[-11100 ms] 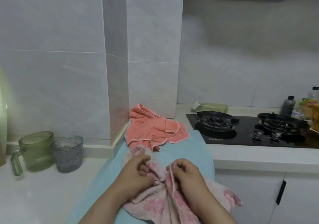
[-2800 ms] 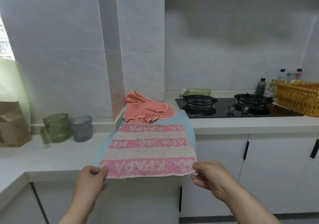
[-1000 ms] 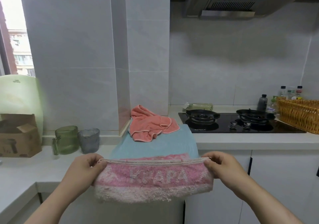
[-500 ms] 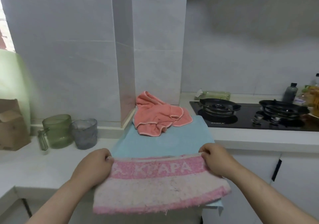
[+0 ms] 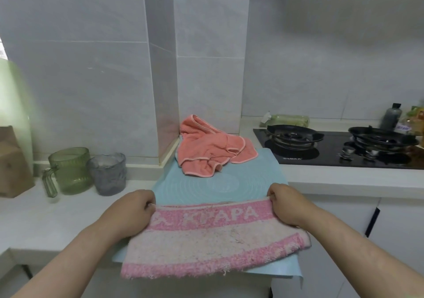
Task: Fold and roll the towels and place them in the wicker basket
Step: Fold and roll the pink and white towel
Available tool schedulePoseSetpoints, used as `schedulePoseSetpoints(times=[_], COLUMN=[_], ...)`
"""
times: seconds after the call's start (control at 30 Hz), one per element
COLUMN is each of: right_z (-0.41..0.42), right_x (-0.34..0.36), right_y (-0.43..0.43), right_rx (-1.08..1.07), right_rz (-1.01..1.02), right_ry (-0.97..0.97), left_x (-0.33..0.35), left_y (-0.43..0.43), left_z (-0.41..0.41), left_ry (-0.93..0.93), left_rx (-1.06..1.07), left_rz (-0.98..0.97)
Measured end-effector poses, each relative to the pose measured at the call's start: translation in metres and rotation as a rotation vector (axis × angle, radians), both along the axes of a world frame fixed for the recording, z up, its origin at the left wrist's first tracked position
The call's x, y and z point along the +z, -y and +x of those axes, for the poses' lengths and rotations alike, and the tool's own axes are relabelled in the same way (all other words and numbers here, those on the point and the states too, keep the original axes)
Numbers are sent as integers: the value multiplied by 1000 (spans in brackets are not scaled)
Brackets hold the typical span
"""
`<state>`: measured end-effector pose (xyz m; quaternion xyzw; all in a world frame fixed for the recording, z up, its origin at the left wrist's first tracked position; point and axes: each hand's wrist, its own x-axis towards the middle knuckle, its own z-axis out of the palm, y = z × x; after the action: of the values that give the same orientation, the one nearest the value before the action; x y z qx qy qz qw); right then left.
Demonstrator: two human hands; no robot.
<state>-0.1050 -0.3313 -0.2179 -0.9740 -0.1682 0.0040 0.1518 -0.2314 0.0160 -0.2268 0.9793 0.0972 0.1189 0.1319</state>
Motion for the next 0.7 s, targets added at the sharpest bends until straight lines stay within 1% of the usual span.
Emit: schedulePoseSetpoints(times=[0.2,0.37,0.43,0.47,0.5,0.6,0.67,0.7], right_z=[-1,-6,-8,-8,-7,2,11,15], right_x=[6,18,20,21,21,19,14,10], right_y=[3,8,9,9,8,-1,-10,-14], right_rx=[20,-12,-15,-25,-47,-146,-221,-244], right_rz=[25,107,177,246,333,582,656,658], right_ry=[-35,-141,-168,-171,-171,-178,-187,-192], left_x=[2,11,14,15,15,15,14,13], left_y=[-5,-7,-7,-7,-7,-8,-9,-9], left_z=[11,18,18,18,19,28,39,44], left_ry=[-89,-191,-229,-206,-154,64,98,87], left_rx=[-50,-68,-51,-39,-16,87,169,197], left_rz=[-28,-24,-35,-88,-182,-508,-652,-674])
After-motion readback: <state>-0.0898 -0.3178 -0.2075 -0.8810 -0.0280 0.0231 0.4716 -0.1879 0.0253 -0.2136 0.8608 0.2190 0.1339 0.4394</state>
